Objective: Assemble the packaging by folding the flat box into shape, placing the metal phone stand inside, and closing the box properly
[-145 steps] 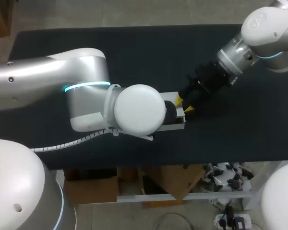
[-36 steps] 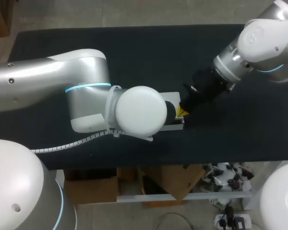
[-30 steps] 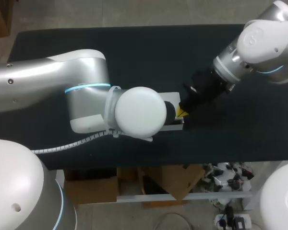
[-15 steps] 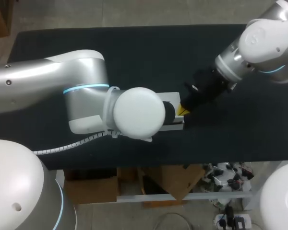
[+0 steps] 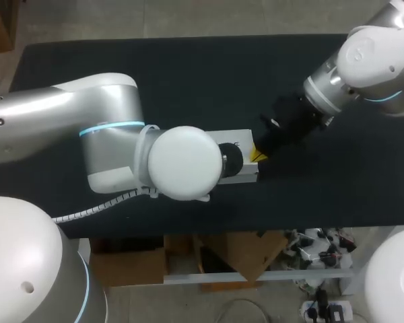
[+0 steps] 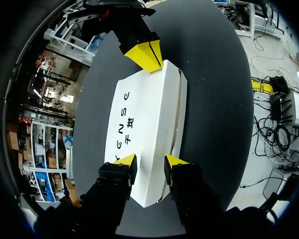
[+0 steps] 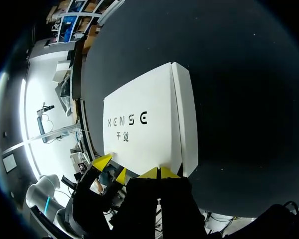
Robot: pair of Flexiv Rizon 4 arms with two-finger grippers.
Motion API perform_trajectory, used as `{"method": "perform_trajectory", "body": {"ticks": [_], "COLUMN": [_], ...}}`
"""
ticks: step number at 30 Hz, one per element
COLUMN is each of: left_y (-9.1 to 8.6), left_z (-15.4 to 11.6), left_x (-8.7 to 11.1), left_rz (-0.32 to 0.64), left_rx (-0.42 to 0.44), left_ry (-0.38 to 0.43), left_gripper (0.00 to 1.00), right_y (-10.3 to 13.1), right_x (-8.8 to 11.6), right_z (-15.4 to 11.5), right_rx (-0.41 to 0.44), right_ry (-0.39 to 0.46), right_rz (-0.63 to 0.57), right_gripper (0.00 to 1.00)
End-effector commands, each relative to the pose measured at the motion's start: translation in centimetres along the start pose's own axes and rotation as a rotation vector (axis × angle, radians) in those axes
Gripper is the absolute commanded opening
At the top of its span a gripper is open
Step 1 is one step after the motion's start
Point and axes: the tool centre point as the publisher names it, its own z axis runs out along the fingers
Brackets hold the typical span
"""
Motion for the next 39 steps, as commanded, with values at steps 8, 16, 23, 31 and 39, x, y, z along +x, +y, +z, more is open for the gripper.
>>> {"method": "perform_trajectory", "body": {"ticks": [8, 16, 23, 31, 39], "left_y": [1.5, 2.0, 2.3, 2.3, 2.4], "left_z": [-2.2, -3.2, -3.2, -2.1, -0.7], "left_x": [-0.7, -2.0, -3.5, -3.5, -2.8], "left_rz": [-0.036, -0.111, -0.227, -0.303, -0.311], "left_rx": [0.055, 0.067, 0.079, 0.068, 0.065], "left_ry": [-0.004, 0.017, 0.134, 0.236, 0.281], "left_gripper": [0.29, 0.0, 0.0, 0.0, 0.0], "right_y": [0.3, 0.4, 0.4, 0.3, 0.3], "right_x": [0.1, 0.2, 0.2, 0.1, 0.0], "right_z": [-0.1, 0.0, 0.1, 0.3, 0.3], "right_rx": [0.005, 0.007, 0.008, 0.008, 0.009], "right_ry": [0.001, -0.002, -0.001, 0.001, 0.0], "right_rz": [-0.003, -0.003, -0.001, -0.001, 0.001], "right_gripper": [0.0, 0.0, 0.0, 0.0, 0.0]}}
